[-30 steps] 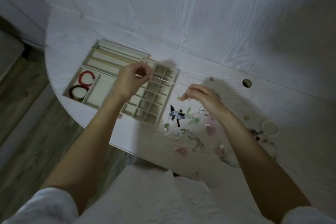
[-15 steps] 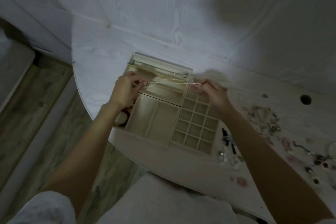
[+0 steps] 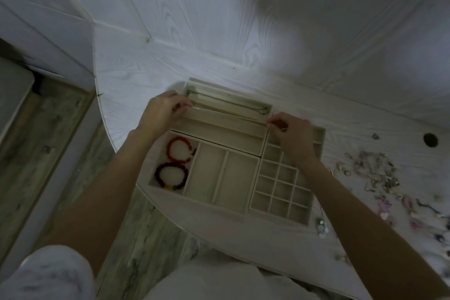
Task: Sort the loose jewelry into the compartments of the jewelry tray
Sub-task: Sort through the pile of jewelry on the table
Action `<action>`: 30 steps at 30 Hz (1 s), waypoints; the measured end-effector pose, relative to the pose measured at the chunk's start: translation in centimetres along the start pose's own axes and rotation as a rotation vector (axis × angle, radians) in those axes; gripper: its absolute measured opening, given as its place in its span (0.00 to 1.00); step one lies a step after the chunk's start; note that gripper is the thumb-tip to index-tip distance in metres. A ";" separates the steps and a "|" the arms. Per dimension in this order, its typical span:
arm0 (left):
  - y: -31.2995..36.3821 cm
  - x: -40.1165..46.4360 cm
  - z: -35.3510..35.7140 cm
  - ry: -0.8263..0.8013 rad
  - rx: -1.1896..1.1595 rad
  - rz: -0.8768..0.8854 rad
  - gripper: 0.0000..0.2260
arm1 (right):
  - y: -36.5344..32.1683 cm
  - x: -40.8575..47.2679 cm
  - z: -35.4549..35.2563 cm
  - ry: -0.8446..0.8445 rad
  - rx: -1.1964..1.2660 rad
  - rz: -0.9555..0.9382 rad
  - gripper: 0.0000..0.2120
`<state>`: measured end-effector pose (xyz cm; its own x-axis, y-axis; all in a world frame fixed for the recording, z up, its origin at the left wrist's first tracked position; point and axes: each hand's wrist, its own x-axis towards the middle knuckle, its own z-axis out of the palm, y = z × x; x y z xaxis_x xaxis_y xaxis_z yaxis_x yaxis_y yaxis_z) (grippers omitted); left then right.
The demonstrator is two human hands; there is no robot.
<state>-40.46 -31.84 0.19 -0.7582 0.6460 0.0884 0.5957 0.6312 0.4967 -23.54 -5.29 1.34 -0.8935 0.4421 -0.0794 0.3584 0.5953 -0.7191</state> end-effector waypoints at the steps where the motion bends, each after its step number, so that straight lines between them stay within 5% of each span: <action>1: -0.3 0.3 -0.1 -0.026 0.034 0.041 0.05 | 0.0 0.1 0.2 -0.008 -0.059 -0.034 0.04; 5: -1.4 1.3 0.1 -0.097 0.131 0.112 0.05 | 0.4 0.6 1.1 0.008 -0.376 -0.159 0.04; 12: -1.9 1.5 -0.1 -0.075 0.124 0.137 0.06 | 0.6 0.6 1.8 0.119 -0.472 -0.319 0.02; 18: -1.8 1.7 0.0 -0.055 0.190 0.157 0.05 | 0.8 0.7 2.1 0.092 -0.472 -0.293 0.03; 23: -1.3 2.6 0.2 -0.195 0.285 0.216 0.08 | -0.1 2.0 2.8 0.022 -0.577 -0.320 0.05; 30: -1.6 3.5 -0.5 -0.230 0.337 0.264 0.08 | -0.5 2.9 3.8 -0.106 -0.951 -0.424 0.06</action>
<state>-44.17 -30.82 0.14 -0.5140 0.8569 -0.0379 0.8413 0.5123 0.1725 -27.36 -6.82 -1.17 -0.9984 0.0402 -0.0408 0.0344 0.9904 0.1340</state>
